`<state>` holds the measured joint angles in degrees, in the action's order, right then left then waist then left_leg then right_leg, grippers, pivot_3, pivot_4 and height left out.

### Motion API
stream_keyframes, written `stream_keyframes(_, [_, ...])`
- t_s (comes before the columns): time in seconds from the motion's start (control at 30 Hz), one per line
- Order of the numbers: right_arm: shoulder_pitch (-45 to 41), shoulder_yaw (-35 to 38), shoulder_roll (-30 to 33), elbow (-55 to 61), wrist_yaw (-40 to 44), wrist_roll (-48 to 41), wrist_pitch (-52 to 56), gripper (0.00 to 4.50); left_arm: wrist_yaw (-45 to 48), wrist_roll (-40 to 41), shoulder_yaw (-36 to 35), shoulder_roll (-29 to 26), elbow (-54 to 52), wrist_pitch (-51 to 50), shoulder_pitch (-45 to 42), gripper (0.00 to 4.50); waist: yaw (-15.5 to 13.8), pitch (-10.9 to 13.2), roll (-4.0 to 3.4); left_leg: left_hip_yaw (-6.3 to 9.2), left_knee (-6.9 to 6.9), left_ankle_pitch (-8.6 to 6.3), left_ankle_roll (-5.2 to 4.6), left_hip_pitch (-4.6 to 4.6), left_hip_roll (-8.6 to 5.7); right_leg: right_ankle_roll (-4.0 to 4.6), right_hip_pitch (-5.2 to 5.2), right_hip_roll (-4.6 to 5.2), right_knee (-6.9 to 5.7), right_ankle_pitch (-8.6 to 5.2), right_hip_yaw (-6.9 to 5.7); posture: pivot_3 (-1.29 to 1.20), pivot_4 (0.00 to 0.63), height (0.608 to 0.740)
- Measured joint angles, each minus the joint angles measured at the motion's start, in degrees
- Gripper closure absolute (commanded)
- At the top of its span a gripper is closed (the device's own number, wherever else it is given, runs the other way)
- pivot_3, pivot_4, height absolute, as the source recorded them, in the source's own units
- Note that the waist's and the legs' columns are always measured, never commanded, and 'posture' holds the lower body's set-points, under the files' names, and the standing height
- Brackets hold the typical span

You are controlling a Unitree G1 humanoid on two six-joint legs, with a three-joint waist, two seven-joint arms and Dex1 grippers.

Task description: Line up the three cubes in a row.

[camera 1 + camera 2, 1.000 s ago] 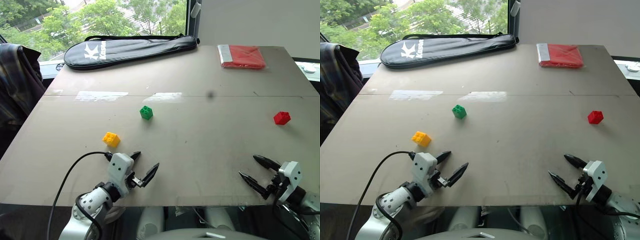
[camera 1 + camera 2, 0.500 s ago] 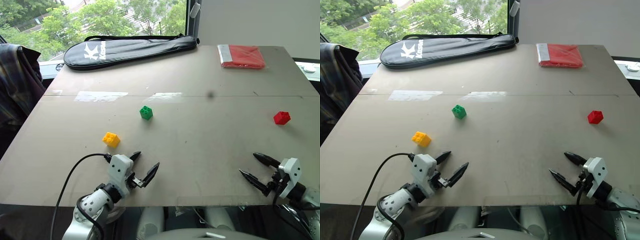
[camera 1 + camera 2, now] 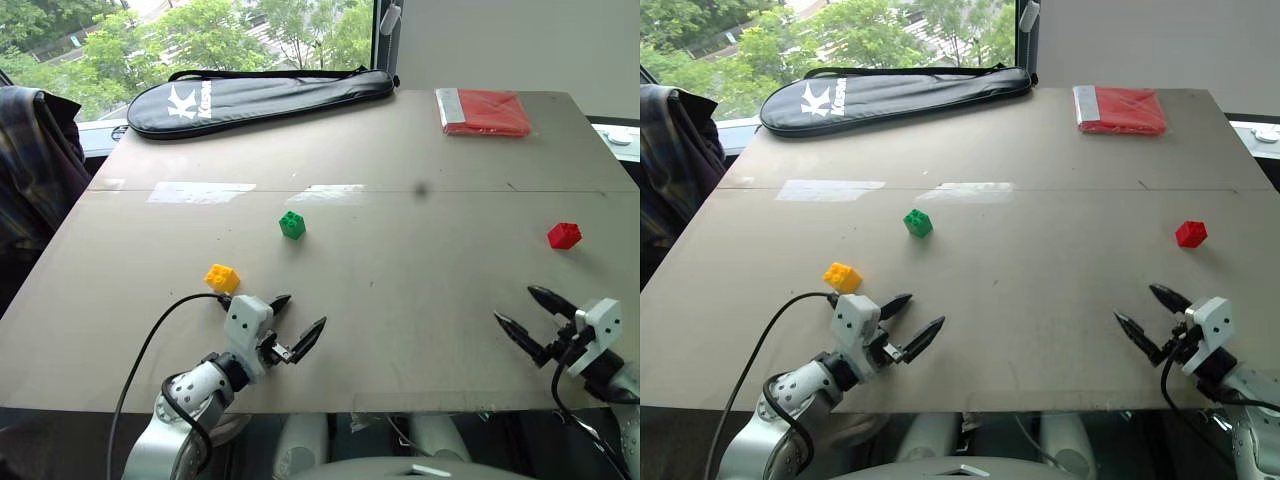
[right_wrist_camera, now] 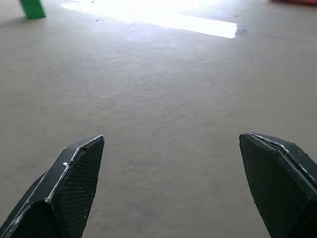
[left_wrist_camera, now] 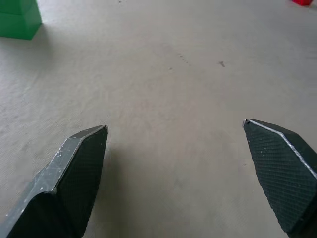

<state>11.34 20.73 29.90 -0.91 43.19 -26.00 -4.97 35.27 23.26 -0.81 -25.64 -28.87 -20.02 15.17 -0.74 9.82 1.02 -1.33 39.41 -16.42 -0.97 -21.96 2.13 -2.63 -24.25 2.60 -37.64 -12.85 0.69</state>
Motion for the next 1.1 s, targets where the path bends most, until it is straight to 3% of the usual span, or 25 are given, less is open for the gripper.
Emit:
stream_keyframes(0.37, [-16.1, 2.7, -0.1, -9.9, -19.0, 3.1, 13.1, 0.00, 10.3, 7.6, 5.3, -10.8, -6.5, -10.5, -21.7, 0.04, 0.3, 0.0, -0.04, -0.15, -0.14, 0.00, 0.00, -0.02, -0.01, 0.15, -0.03, -0.27, 0.01, 0.08, 0.08, 0.00, 0.150, 0.708])
stream_keyframes(0.7, [-29.6, 2.6, 1.2, -24.8, -19.8, 4.9, 14.5, 0.00, 13.3, 7.9, 7.2, -12.4, -5.7, -13.3, -29.2, 0.04, 1.4, 0.0, 0.01, -0.26, -0.15, 0.00, 0.00, -0.04, 0.00, 0.11, -0.03, -0.40, 0.03, 0.08, 0.26, 0.00, 0.150, 0.708])
stream_keyframes(0.8, [-32.2, 2.6, 1.3, -29.1, -18.6, 5.2, 13.7, 0.76, 13.3, 7.9, 7.6, -12.3, -5.3, -13.4, -30.1, 0.00, 1.5, 0.1, 0.01, -0.26, -0.17, 0.00, 0.00, -0.05, 0.01, 0.13, -0.04, -0.43, 0.04, 0.21, 0.27, 0.00, 0.150, 0.708])
stream_keyframes(0.9, [-32.9, 2.1, 1.6, -31.5, -17.0, 5.9, 12.3, 2.41, 13.4, 7.9, 7.6, -12.4, -5.3, -13.4, -30.2, 0.00, 1.6, 0.1, 0.01, -0.25, -0.18, 0.00, 0.00, -0.05, 0.02, 0.04, -0.04, -0.44, 0.06, 0.26, 0.27, 0.00, 0.150, 0.708])
stream_keyframes(0.97, [-32.9, 1.7, 1.6, -31.7, -16.6, 6.4, 11.8, 3.20, 13.4, 7.9, 7.6, -12.4, -5.3, -13.4, -30.2, 0.00, 1.6, 0.1, 0.01, -0.27, -0.18, 0.00, 0.00, -0.05, 0.02, 0.03, -0.04, -0.44, 0.05, 0.26, 0.29, 0.00, 0.150, 0.708])
stream_keyframes(1.1, [-32.5, 1.0, 0.8, -30.8, -15.9, 6.7, 11.1, 3.16, 13.4, 7.7, 7.6, -12.4, -5.2, -13.4, -30.2, 0.00, 1.6, 0.1, 0.01, -0.29, -0.18, 0.00, 0.00, -0.03, 0.02, -0.06, -0.04, -0.45, 0.03, 0.20, 0.32, 0.00, 0.150, 0.708])
